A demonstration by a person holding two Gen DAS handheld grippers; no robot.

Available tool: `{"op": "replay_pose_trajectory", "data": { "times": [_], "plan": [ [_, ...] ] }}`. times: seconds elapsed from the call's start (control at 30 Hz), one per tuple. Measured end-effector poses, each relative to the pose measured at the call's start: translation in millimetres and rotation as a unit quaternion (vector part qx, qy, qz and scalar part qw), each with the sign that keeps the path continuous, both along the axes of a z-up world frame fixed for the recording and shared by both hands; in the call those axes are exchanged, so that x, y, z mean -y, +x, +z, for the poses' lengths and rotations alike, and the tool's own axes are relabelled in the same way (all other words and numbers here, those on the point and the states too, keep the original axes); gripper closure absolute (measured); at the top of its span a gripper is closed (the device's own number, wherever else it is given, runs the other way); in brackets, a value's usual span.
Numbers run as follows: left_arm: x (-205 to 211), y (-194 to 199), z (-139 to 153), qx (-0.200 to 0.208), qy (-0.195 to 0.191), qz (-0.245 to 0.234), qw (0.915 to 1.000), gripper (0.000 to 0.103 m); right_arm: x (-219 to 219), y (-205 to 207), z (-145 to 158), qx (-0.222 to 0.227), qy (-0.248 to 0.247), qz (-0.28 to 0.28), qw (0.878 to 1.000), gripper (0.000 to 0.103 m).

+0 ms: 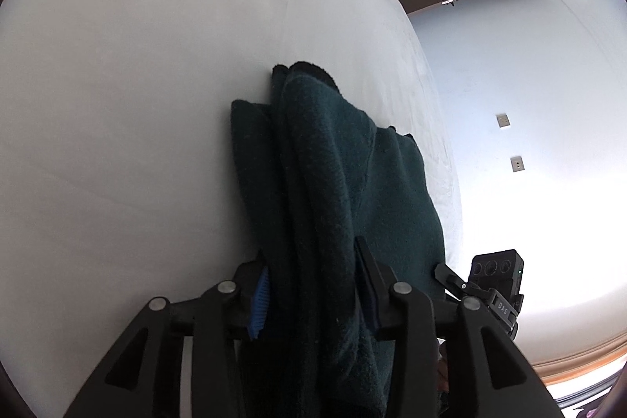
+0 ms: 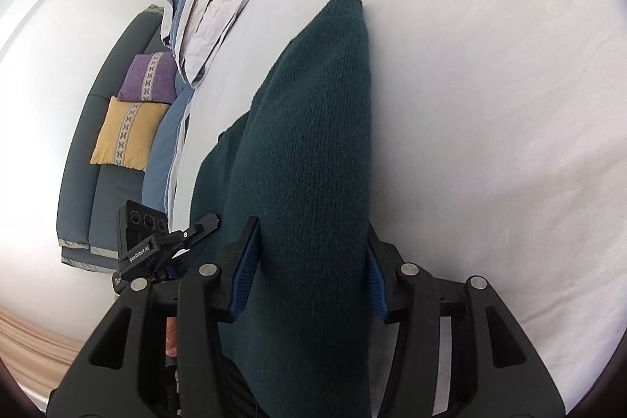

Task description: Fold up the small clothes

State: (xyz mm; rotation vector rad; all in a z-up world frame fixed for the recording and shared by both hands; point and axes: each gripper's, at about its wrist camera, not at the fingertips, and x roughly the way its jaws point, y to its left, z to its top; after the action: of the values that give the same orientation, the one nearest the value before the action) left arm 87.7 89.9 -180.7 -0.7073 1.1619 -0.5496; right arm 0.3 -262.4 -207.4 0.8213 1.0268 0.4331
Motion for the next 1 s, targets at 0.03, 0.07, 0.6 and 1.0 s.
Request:
{"op": "replay_pose_trajectory", "data": {
  "times": [0.03,0.07,0.6,1.0],
  "plan": [
    [-5,-2,2,0.003,0.009,0.004,0.9999,0.062,1,-2,-1,-0.003,0.003,0.000,1.000,0.056],
    [-5,-5,9,0.012,0.023,0.009,0.9996,0.062,8,-3,1,-0.005,0.004,-0.002,1.000,0.056],
    [58,-23,17,0.083,0.113,-0.057,0.9885,0.063,34,-11,-3,0.003,-0.005,-0.012,1.000,0.056],
    [51,-38,18,0.129,0.134,-0.061,0.9806,0.071,22,-21,12,0.033,-0.072,-0.028,0.996,0.053]
  ]
}}
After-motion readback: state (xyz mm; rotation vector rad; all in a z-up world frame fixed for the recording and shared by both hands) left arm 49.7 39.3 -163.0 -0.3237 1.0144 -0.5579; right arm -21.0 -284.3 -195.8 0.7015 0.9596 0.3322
